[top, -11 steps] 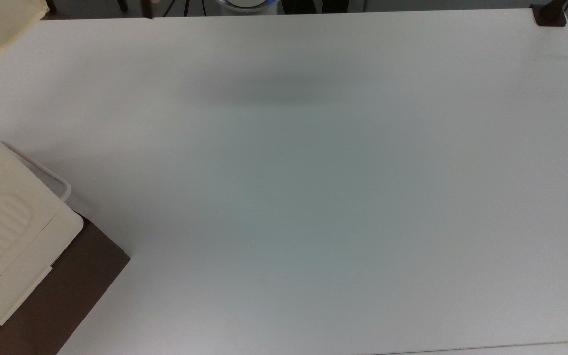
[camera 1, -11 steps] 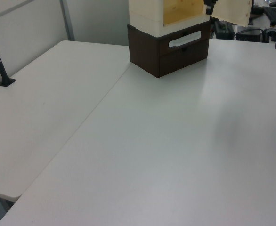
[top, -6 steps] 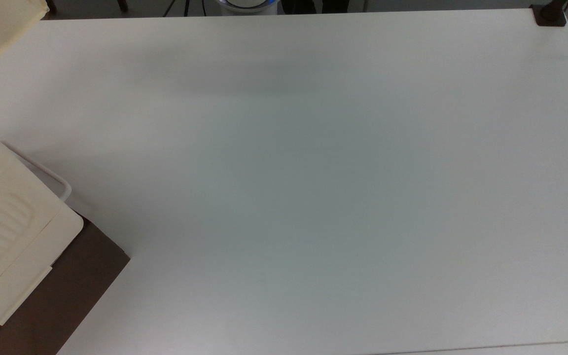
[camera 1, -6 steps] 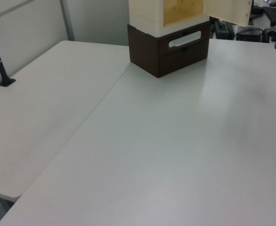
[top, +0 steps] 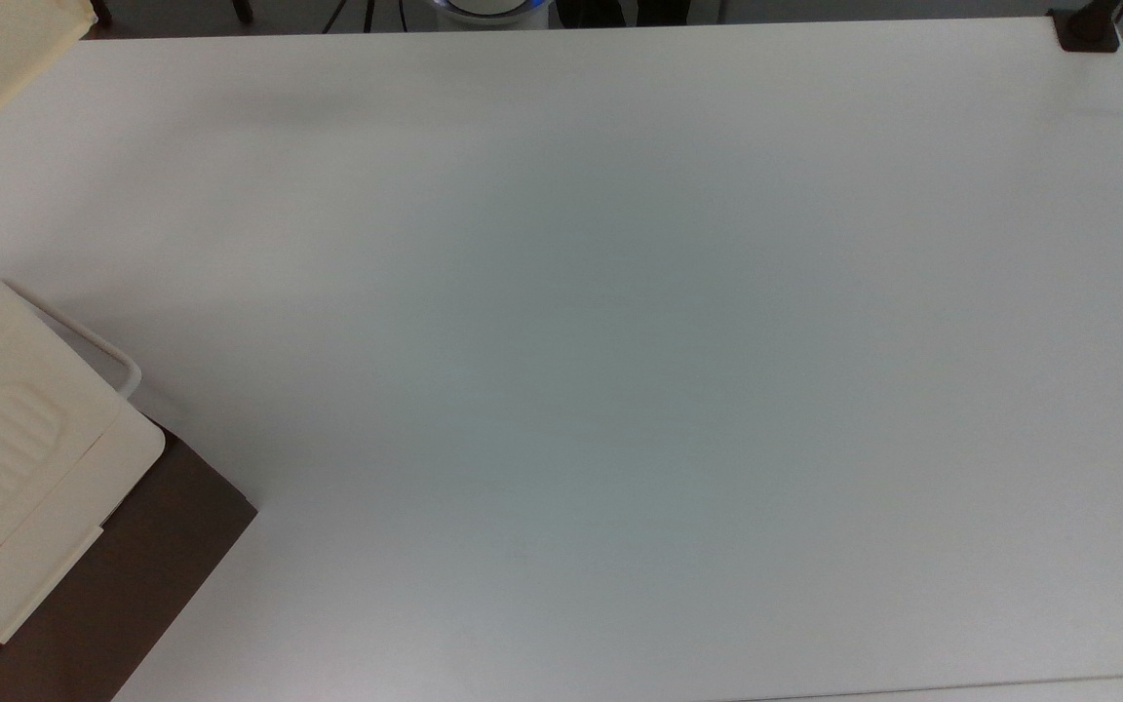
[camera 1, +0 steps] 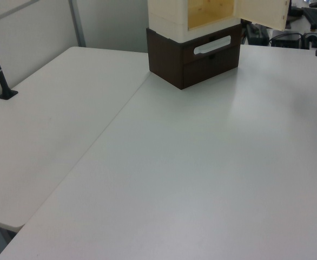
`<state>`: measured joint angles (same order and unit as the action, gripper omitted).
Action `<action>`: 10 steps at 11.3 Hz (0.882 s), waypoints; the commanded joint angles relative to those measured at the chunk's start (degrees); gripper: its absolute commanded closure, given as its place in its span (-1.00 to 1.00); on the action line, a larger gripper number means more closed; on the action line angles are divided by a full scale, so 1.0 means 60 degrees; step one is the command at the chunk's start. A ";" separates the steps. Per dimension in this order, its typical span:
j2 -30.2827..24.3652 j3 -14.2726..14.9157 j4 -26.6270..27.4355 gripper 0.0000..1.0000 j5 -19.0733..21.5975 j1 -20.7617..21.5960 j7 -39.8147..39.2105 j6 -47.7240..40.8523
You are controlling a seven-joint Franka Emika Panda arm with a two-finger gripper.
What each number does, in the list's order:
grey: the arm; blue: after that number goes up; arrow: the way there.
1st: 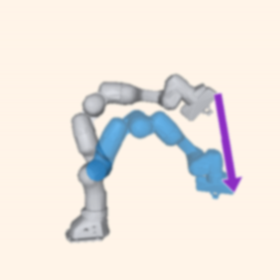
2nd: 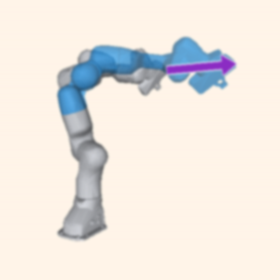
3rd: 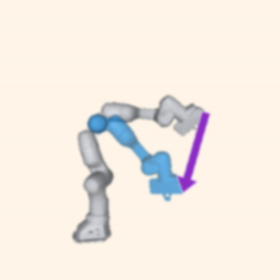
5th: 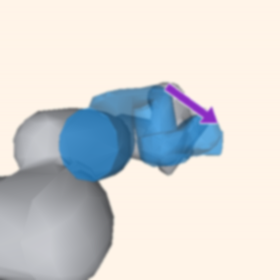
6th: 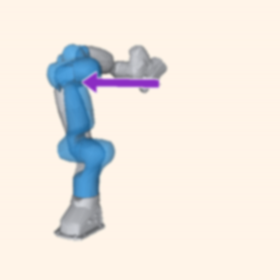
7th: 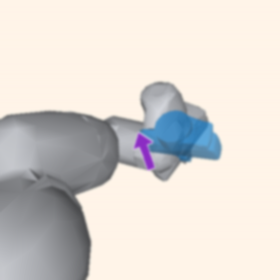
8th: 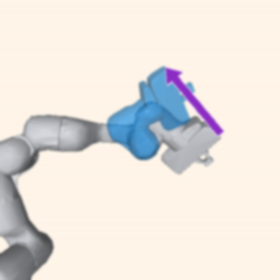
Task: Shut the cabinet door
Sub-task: 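Move the gripper to the outer face of the open cream door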
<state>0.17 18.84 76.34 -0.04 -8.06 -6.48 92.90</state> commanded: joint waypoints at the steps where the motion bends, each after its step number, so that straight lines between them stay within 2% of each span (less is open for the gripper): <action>1: -0.0073 0.0637 0.0050 1.00 0.0227 -0.0254 -0.1274 0.0029; 4: -0.0043 0.1077 0.0108 1.00 0.0242 -0.0268 -0.2109 0.0059; 7: -0.0043 0.1181 0.0225 1.00 0.0242 -0.0371 -0.2945 0.0015; 10: 0.0059 0.1181 0.0313 1.00 0.0227 -0.0357 -0.2977 -0.0015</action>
<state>0.52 25.54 77.05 0.04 -10.37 -22.44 92.90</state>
